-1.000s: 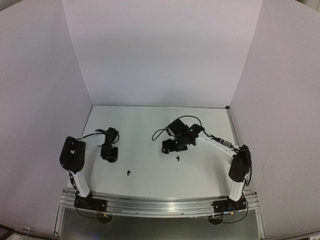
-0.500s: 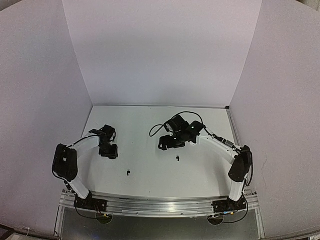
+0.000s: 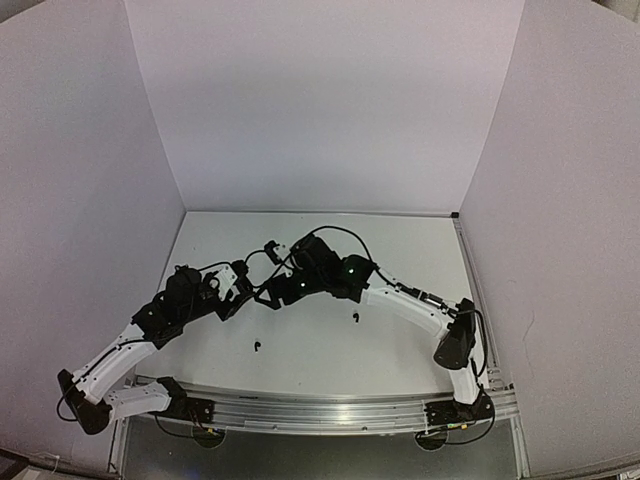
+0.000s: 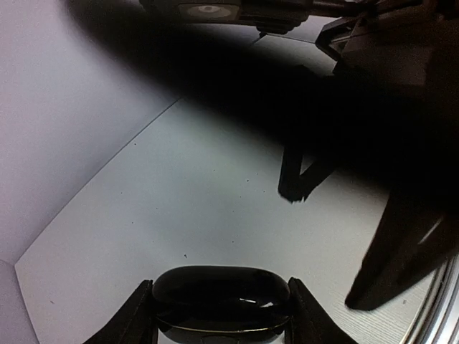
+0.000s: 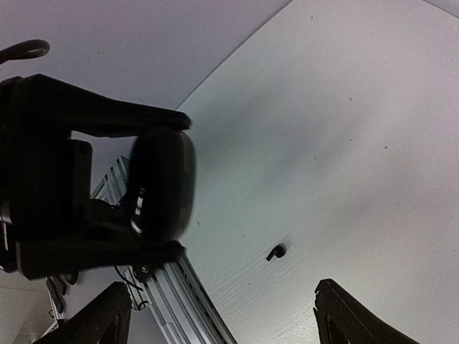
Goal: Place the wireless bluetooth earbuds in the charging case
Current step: Pass from the left arm to the right
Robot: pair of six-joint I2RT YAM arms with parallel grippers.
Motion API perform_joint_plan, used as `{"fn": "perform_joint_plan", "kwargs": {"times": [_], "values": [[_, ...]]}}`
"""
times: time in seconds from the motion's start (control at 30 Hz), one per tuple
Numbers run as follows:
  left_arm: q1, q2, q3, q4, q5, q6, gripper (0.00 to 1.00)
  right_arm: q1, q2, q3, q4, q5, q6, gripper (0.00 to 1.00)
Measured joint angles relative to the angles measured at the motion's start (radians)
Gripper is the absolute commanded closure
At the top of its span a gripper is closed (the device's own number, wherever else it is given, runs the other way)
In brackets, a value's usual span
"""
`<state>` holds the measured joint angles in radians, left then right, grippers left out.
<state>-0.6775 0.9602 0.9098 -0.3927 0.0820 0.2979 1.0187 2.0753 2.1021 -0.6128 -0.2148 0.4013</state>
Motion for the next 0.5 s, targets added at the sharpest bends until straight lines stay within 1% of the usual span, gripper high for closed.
{"fn": "perform_joint_plan", "kwargs": {"times": [0.13,0.33,0.5], "values": [[-0.030,0.010,-0.031,0.071,-0.021,0.089,1.00,0.036,0.006,-0.024,0.073,-0.006,0.028,0.18],[-0.056,-0.023,-0.085,0.158,-0.043,0.216,1.00,0.038,0.006,-0.095,0.143,-0.003,0.065,0.20],[-0.059,-0.046,-0.105,0.187,-0.051,0.258,1.00,0.037,-0.001,-0.130,0.191,-0.001,0.073,0.20]]}}
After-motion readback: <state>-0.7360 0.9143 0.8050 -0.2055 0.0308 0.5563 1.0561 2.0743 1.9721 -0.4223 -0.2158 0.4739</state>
